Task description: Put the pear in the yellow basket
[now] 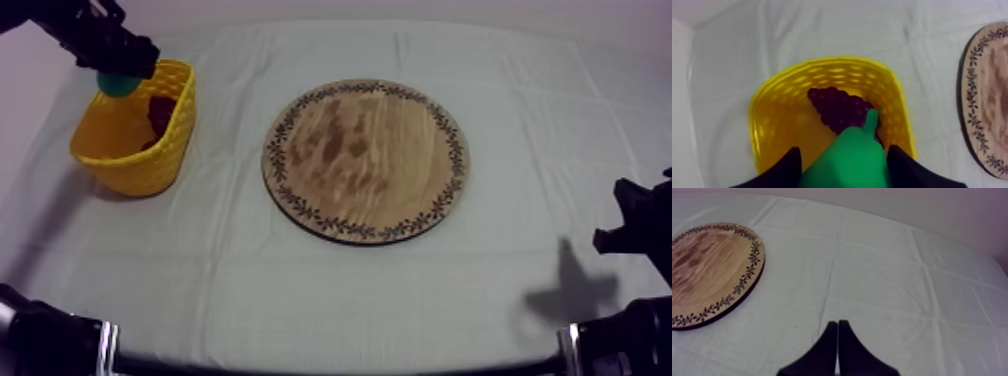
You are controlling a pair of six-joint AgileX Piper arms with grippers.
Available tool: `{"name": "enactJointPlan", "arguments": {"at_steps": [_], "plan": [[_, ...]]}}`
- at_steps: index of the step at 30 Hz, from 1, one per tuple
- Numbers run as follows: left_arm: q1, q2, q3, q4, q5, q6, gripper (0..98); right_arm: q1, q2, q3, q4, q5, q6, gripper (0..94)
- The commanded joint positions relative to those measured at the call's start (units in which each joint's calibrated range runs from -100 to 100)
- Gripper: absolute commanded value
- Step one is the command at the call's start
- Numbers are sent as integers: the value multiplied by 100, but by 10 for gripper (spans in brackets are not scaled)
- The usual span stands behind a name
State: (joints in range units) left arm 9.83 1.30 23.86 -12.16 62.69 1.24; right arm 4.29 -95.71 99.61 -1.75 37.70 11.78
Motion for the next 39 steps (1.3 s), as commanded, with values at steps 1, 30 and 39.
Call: {"name": "enactJointPlan", "arguments": {"at_steps": [1, 30, 39], "plan": [[-86, 146, 59, 8, -42, -38, 521, 0, -5, 5, 2, 4, -1, 5], [-268, 635, 205, -155, 553, 41, 933, 7, -5, 5, 2, 4, 1, 5], [-251, 507, 222, -238, 403, 188, 916, 3, -5, 5, 2, 4, 1, 5]]}}
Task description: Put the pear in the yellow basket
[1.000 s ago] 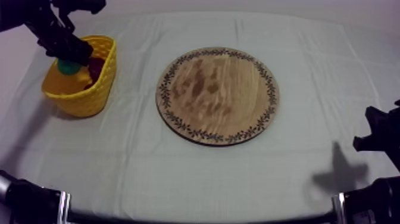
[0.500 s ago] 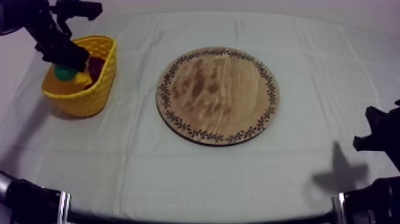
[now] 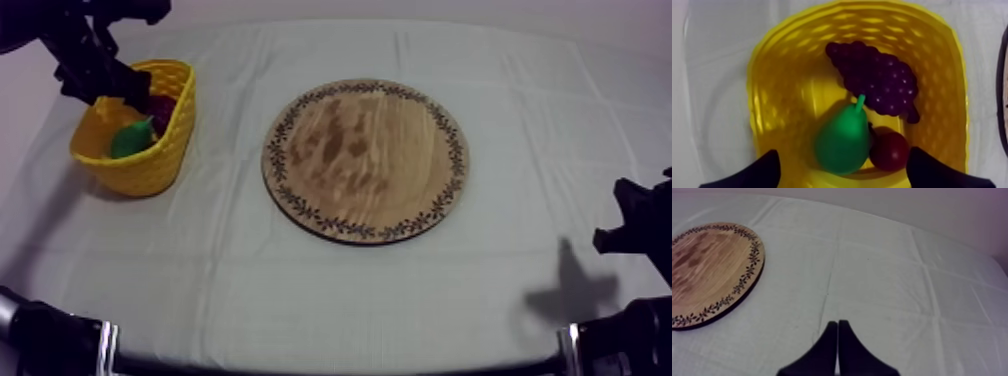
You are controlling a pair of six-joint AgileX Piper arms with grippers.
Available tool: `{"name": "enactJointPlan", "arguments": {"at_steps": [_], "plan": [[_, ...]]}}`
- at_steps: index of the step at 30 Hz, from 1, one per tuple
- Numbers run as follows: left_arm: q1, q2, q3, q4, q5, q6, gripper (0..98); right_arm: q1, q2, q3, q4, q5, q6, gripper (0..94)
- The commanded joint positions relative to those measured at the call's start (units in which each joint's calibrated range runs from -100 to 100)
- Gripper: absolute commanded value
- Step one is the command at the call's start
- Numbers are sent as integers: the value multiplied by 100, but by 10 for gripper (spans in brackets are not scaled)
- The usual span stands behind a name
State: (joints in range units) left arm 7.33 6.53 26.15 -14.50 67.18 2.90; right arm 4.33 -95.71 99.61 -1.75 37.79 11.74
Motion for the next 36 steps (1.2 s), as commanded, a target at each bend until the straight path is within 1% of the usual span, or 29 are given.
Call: {"name": "enactJointPlan", "arguments": {"at_steps": [1, 5, 9, 12, 13, 15, 18, 21, 25, 27, 29, 32, 36], "plan": [[-6, -50, -19, -5, -110, 43, 875, 1, -5, 5, 2, -5, 3, 5], [-41, -277, -85, 16, -419, 102, 667, 3, -5, 5, 2, -5, 4, 5], [-28, -584, -167, 47, -551, 138, 465, 4, -5, 5, 2, -5, 3, 5], [13, -873, -222, 110, -512, 150, 264, 4, -5, 5, 2, -5, 3, 5], [27, -984, -230, 139, -481, 146, 216, 4, -5, 5, 2, -5, 2, 5], [48, -1237, -203, 203, -440, 148, 156, 4, -5, 5, 2, -5, 4, 5], [56, -1711, -44, 314, -489, 145, 112, 4, -5, 5, 2, -5, 5, 5], [39, -2319, 262, 401, -669, 132, 83, 4, -5, 5, 2, -5, 5, 5], [-5, -3329, 869, 564, -938, -93, 50, 4, -5, 5, 2, -5, 5, 5], [-45, -3910, 1323, 634, -1276, -216, 33, 4, -5, 5, 2, -5, 5, 5], [-90, -4517, 1839, 670, -1719, -263, 18, 4, -5, 5, 2, -5, 5, 5], [-161, -5396, 2568, 686, -2314, -219, 6, 4, -5, 5, 2, -5, 4, 5], [-258, -6417, 3389, 682, -2735, -126, 2, 4, -5, 5, 2, -5, 4, 5]]}}
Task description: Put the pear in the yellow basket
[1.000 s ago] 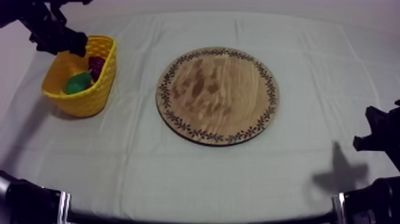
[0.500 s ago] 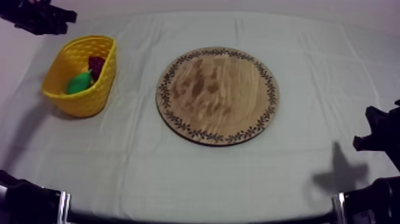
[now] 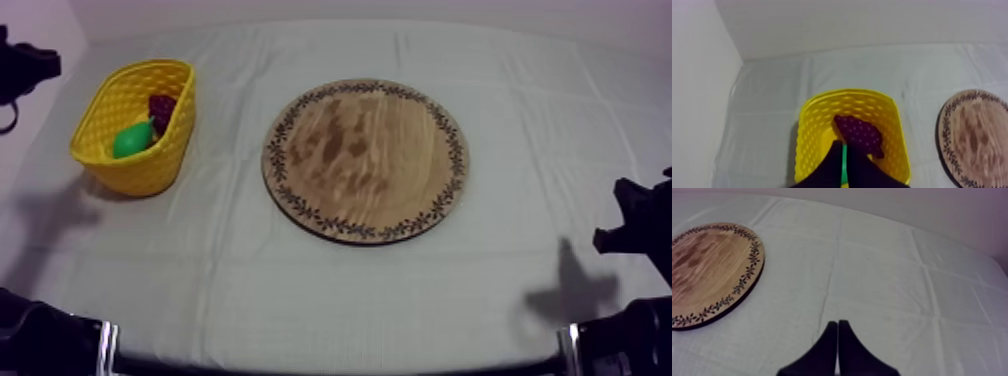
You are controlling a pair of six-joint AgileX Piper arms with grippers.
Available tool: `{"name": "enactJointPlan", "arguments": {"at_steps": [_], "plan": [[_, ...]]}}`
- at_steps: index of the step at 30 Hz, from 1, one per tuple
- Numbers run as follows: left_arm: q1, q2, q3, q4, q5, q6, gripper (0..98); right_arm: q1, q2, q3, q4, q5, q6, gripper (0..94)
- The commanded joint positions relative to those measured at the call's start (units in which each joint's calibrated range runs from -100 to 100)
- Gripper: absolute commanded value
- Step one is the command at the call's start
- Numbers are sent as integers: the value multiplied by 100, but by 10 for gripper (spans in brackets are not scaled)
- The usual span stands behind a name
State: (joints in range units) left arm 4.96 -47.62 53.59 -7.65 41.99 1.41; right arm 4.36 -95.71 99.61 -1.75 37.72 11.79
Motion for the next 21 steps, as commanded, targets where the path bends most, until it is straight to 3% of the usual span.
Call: {"name": "enactJointPlan", "arguments": {"at_steps": [1, 14, 21], "plan": [[-52, -1239, 853, -2, -303, 35, 1, 1, -5, 5, 2, 2, 0, 5], [-130, -3688, 3389, -13, -1428, 34, 0, 1, -5, 5, 2, 2, 0, 5], [-72, -4440, 4216, -63, -1672, 9, 0, 1, -5, 5, 2, 2, -1, 5]]}}
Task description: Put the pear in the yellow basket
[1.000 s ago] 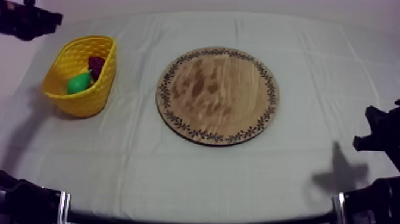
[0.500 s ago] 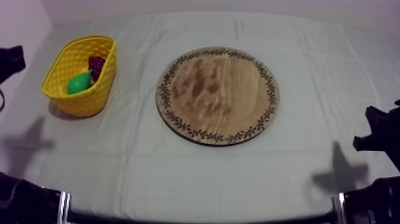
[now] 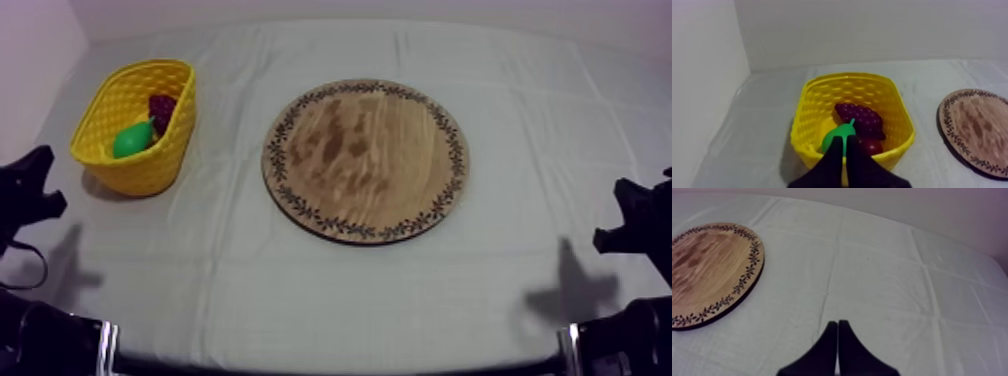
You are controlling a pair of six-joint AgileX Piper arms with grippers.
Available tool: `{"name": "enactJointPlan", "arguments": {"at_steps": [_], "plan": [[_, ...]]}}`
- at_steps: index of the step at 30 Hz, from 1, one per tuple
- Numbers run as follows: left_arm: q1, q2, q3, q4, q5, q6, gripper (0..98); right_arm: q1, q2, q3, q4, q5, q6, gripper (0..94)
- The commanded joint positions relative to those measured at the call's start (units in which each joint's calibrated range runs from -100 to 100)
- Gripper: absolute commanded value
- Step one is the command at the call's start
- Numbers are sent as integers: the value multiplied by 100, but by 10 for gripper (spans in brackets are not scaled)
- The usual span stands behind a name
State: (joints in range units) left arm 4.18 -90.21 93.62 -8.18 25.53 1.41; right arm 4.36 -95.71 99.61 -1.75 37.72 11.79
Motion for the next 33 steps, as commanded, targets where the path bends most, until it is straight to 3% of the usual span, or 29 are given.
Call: {"name": "enactJointPlan", "arguments": {"at_steps": [1, 6, 12, 19, 33], "plan": [[15, -256, 316, -35, -86, 22, 0, 1, -5, 5, 2, 2, 0, 5], [34, -557, 568, 45, -268, -52, 0, 1, -5, 5, 2, 2, -1, 5], [-27, -918, 628, 284, -13, -184, 0, 1, -5, 5, 2, 2, -2, 5], [-111, -974, 637, 414, 244, -276, 0, 1, -5, 5, 2, 2, -1, 5], [-146, -979, 638, 459, 427, -458, 0, 1, -5, 5, 2, 2, 0, 5]]}}
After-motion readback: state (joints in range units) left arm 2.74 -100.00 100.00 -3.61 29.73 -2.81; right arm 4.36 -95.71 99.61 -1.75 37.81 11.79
